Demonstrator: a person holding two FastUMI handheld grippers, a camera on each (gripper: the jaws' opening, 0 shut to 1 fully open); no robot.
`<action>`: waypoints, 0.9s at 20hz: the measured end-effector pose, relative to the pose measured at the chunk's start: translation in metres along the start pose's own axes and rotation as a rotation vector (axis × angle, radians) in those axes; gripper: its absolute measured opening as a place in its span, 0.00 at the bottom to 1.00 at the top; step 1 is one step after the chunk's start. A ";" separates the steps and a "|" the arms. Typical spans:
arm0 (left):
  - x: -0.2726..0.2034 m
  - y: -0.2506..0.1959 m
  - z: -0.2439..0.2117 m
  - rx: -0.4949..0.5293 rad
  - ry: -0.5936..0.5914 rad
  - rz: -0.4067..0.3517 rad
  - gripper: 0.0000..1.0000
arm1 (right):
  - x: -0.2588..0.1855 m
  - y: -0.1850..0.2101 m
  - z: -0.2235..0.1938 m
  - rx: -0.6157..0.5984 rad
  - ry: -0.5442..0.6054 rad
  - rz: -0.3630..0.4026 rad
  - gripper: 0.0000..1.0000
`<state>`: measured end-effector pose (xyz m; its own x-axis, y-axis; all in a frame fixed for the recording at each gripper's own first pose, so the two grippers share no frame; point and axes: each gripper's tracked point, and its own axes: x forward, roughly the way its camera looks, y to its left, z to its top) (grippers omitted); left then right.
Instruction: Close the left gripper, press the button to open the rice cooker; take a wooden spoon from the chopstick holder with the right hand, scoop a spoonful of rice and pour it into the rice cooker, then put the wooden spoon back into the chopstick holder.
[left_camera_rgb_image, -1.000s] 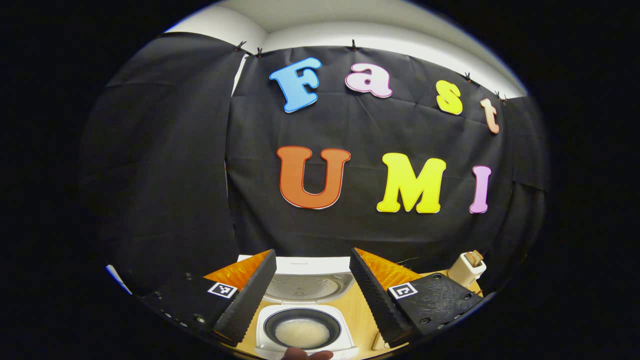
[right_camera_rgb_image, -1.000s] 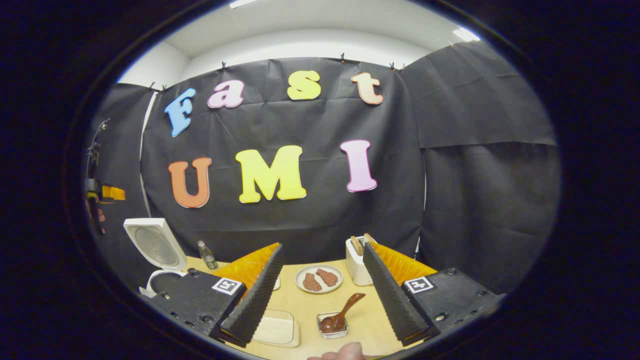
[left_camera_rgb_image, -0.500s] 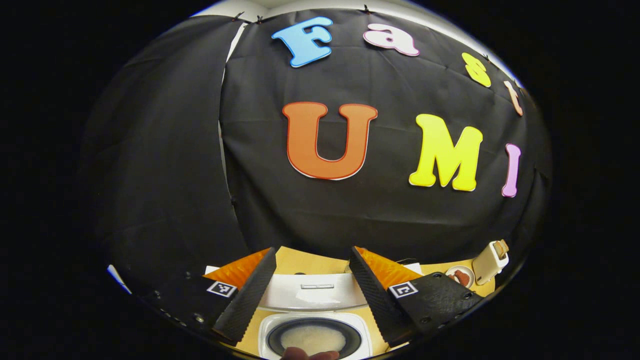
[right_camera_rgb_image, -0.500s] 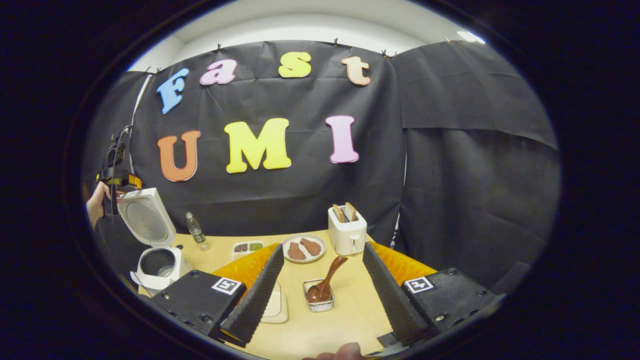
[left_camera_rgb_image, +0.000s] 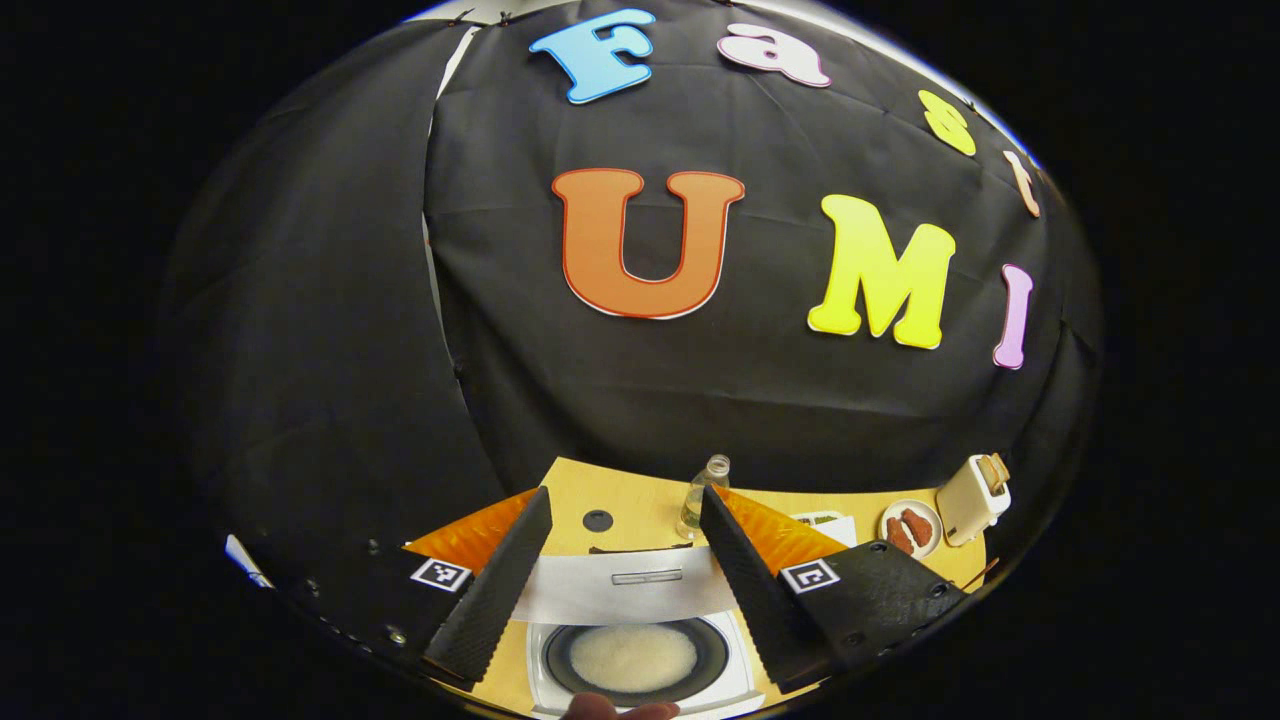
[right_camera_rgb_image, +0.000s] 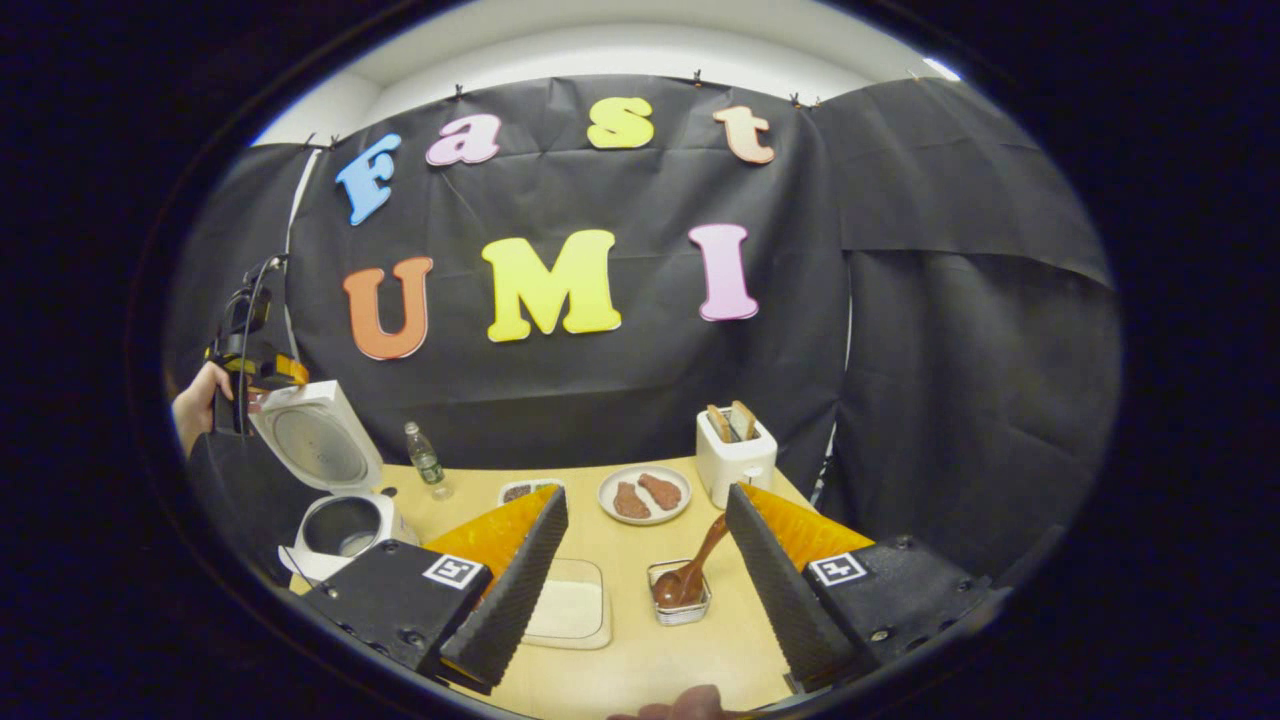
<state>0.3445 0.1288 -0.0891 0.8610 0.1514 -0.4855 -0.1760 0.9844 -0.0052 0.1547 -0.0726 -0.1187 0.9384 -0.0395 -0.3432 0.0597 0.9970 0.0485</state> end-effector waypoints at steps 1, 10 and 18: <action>-0.008 -0.001 -0.007 0.000 0.018 -0.001 0.97 | -0.001 0.004 -0.002 0.000 0.002 0.014 1.00; -0.075 -0.031 -0.131 -0.021 0.165 -0.020 0.96 | -0.011 0.022 -0.035 0.031 0.053 0.113 1.00; -0.086 -0.025 -0.178 -0.035 0.146 0.039 0.95 | -0.020 0.036 -0.053 -0.015 0.105 0.203 1.00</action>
<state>0.1903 0.0753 -0.2028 0.7754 0.1721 -0.6076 -0.2265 0.9739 -0.0133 0.1203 -0.0320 -0.1603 0.8903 0.1680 -0.4233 -0.1325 0.9848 0.1123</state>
